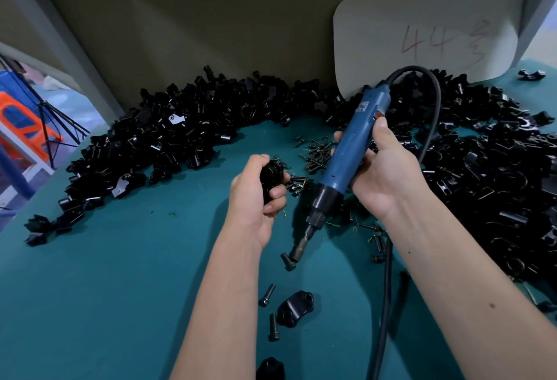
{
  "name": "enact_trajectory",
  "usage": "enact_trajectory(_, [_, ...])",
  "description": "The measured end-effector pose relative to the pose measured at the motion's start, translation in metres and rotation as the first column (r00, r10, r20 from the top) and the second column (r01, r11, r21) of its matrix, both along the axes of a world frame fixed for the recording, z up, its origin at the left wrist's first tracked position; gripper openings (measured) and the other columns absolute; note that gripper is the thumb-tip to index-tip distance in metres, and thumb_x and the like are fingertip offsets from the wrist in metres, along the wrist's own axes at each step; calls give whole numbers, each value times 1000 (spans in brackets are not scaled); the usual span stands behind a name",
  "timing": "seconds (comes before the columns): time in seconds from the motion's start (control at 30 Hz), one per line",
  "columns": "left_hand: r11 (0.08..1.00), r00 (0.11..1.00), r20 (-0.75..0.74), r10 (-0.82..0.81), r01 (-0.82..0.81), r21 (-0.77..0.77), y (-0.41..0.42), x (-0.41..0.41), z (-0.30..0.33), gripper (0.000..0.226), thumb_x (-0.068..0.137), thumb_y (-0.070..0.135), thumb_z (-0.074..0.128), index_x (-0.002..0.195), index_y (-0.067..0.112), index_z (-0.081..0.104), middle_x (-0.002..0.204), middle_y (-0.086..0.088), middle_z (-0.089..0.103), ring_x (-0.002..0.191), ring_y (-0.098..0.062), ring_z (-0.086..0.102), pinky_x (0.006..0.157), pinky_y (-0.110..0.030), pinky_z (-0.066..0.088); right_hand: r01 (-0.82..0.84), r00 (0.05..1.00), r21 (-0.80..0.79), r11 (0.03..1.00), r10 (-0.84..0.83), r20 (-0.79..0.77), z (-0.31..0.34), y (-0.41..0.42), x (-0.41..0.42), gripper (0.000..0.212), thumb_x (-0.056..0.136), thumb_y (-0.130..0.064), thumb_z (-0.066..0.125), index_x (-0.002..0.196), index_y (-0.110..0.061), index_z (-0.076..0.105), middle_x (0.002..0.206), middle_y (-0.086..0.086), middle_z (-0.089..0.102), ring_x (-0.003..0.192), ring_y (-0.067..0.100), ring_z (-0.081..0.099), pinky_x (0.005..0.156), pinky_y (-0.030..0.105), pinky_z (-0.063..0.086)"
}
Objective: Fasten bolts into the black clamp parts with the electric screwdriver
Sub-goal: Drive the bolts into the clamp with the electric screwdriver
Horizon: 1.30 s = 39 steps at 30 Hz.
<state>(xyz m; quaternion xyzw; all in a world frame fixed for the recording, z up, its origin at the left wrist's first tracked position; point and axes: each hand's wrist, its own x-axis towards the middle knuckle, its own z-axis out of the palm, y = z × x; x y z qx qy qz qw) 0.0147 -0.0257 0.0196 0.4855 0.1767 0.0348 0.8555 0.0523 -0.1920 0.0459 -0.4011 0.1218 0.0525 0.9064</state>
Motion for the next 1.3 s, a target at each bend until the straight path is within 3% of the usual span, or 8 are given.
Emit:
enact_trajectory(0.1, [1000, 1000, 0, -6, 6, 27, 0, 0, -1, 17, 101, 23, 54, 88, 12, 50, 71, -6, 60, 45, -8, 35, 34, -17, 21, -5, 1000, -29, 1000, 5, 14, 0, 0, -1, 32, 105, -46, 55, 125, -23, 63, 121, 17, 72, 95, 28, 67, 83, 44, 62])
enact_trajectory(0.17, [997, 1000, 9, -17, 17, 76, 0, 0, -2, 16, 99, 20, 57, 88, 10, 51, 74, -6, 59, 45, -8, 35, 34, -17, 20, 2, 999, -98, 995, 3, 51, 2, 2, -2, 45, 91, -49, 72, 124, -20, 62, 106, 8, 72, 83, 21, 68, 73, 37, 62])
enact_trajectory(0.27, [974, 998, 26, -59, 51, 222, 2, -1, -3, 10, 95, 12, 63, 90, 13, 54, 79, -5, 51, 46, -10, 34, 35, -19, 19, 108, 991, -167, 980, -93, 93, 5, 1, -4, 40, 80, -30, 89, 102, -15, 60, 78, 1, 68, 59, 15, 60, 56, 30, 55])
enact_trajectory(0.37, [909, 991, 24, -133, 112, 402, 7, -2, -1, 13, 81, 15, 69, 85, 17, 57, 80, -6, 55, 46, -14, 32, 37, -16, 21, 252, 961, -93, 963, -237, 142, 13, -7, -3, 33, 84, -12, 84, 95, -13, 53, 66, 0, 65, 51, 14, 55, 50, 28, 49])
enact_trajectory(0.63, [746, 960, -59, -274, 250, 617, 14, -6, -1, 13, 76, 11, 71, 76, 19, 60, 72, -9, 47, 41, -9, 30, 38, -17, 25, 412, 871, 107, 905, -425, 245, 30, -19, -2, 28, 90, -4, 68, 107, -7, 46, 64, 3, 56, 50, 15, 50, 52, 27, 44])
enact_trajectory(0.8, [729, 953, -64, -298, 270, 629, 12, -6, -2, 24, 86, -2, 66, 74, 18, 59, 69, -9, 44, 39, -8, 29, 38, -15, 22, 416, 866, 169, 894, -446, 228, 31, -20, -1, 31, 90, -3, 67, 109, -8, 43, 65, 4, 55, 50, 16, 49, 52, 27, 43])
enact_trajectory(1.17, [753, 934, -78, -349, 329, 569, 10, -6, 2, 17, 78, 8, 70, 73, 20, 58, 64, -2, 43, 44, -12, 22, 44, -15, 18, 430, 860, 175, 886, -461, 218, 28, -23, 3, 31, 86, 2, 62, 108, -7, 41, 63, 4, 53, 49, 15, 47, 50, 27, 42])
enact_trajectory(1.3, [731, 939, -108, -327, 324, 601, 8, -6, 1, 19, 83, 2, 67, 78, 18, 60, 75, -10, 41, 50, -14, 22, 44, -17, 17, 412, 863, 151, 899, -438, 250, 28, -22, 1, 19, 86, 4, 58, 91, -7, 44, 62, 4, 51, 48, 15, 46, 50, 27, 41])
